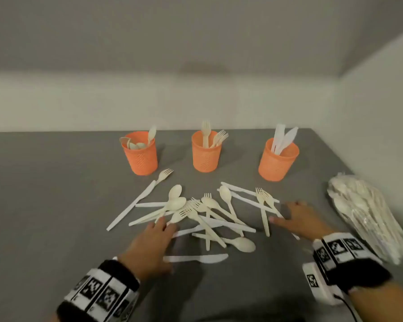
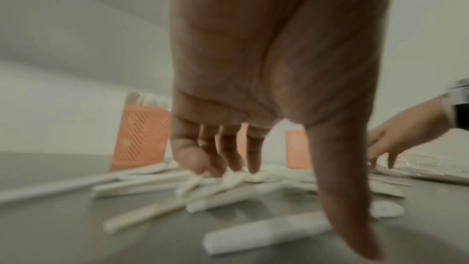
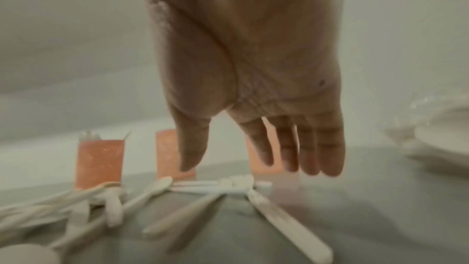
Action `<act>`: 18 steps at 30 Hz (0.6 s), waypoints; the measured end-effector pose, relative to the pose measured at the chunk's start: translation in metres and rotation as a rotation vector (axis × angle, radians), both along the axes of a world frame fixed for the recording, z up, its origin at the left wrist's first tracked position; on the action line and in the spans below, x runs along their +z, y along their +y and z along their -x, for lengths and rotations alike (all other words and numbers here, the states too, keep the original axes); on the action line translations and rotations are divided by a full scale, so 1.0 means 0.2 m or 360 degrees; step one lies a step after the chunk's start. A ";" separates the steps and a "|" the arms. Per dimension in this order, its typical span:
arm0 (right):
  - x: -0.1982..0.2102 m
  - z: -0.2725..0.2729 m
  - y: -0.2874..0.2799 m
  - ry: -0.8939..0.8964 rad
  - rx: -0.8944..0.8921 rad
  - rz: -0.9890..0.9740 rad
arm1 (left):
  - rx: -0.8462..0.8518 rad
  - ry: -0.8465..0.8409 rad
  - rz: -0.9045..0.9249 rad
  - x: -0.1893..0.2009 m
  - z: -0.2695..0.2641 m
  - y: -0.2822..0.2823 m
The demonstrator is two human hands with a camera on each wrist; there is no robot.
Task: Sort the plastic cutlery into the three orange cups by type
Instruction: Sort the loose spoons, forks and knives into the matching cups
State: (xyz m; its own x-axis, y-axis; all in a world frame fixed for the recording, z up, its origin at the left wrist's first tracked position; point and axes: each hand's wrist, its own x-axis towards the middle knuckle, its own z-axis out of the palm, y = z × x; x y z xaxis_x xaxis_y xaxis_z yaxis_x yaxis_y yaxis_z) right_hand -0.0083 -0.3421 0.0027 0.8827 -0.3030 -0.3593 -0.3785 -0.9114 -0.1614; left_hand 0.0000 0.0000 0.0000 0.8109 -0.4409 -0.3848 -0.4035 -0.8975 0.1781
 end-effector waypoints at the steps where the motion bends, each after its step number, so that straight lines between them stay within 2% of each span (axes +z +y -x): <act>1: -0.01 -0.04 0.01 -0.0007 -0.0023 0.0015 | -0.0031 -0.0109 -0.0053 0.00 -0.01 -0.03; 2: -0.01 -0.07 0.03 0.0012 -0.0050 0.0033 | -0.0051 -0.0244 -0.0107 0.00 -0.04 -0.07; 4: 0.00 -0.12 0.08 0.0076 -0.0025 0.0083 | -0.0040 -0.0338 -0.0191 -0.01 -0.07 -0.12; 8: 0.00 -0.19 0.16 0.0027 0.0044 0.0148 | -0.0026 -0.0255 -0.0226 -0.03 -0.13 -0.17; 13: -0.01 -0.25 0.21 -0.0133 0.0007 -0.0030 | -0.0022 -0.0215 0.0007 -0.05 -0.12 -0.21; 18: -0.06 -0.26 0.21 -0.0097 0.0051 -0.0087 | -0.0105 -0.0109 -0.0072 -0.08 -0.12 -0.24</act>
State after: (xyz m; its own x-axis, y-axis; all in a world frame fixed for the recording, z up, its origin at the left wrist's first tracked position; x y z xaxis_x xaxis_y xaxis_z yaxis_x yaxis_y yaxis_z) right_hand 0.0441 -0.3006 -0.0095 0.9123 -0.2559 -0.3198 -0.3375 -0.9121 -0.2328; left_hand 0.0232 -0.0490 -0.0162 0.8058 -0.4777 -0.3500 -0.4719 -0.8750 0.1079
